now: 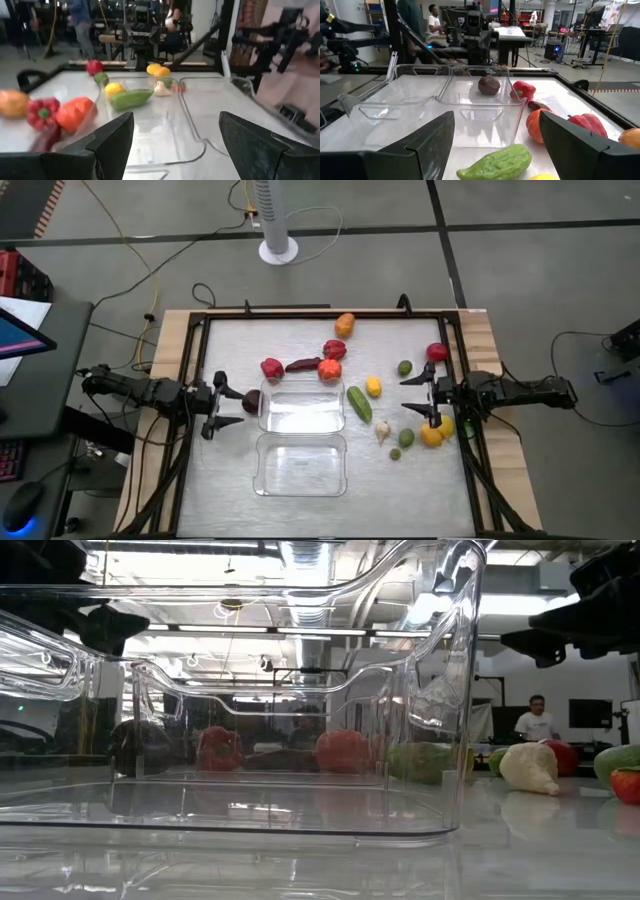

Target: Sort produce into baskets

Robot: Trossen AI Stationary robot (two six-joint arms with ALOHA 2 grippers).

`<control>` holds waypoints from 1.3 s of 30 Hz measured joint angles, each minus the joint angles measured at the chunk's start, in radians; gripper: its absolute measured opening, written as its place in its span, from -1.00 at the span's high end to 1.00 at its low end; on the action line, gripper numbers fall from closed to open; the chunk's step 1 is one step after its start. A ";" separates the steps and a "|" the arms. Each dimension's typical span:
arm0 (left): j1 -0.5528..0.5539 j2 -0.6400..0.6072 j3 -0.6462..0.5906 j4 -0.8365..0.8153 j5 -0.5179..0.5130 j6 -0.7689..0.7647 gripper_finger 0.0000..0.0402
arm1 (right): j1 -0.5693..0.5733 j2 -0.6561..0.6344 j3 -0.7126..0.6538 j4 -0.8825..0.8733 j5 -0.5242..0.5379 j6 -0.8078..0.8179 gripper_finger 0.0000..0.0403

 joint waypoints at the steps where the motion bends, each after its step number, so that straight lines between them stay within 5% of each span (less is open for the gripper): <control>1: 0.000 0.000 0.000 -0.001 -0.003 -0.021 -0.40 | -0.003 0.000 -0.001 0.008 0.001 0.000 -0.57; 23: 0.000 0.000 0.001 0.056 -0.195 -0.205 -0.40 | -0.004 0.000 -0.001 0.258 0.064 0.235 -0.57; 31: 0.000 0.000 0.003 0.412 -0.158 0.090 -0.40 | -0.003 0.000 0.001 0.257 0.171 0.206 -0.57; 39: 0.012 0.005 0.005 0.552 -0.274 0.225 -0.40 | -0.003 0.102 0.028 0.122 0.241 0.301 -0.56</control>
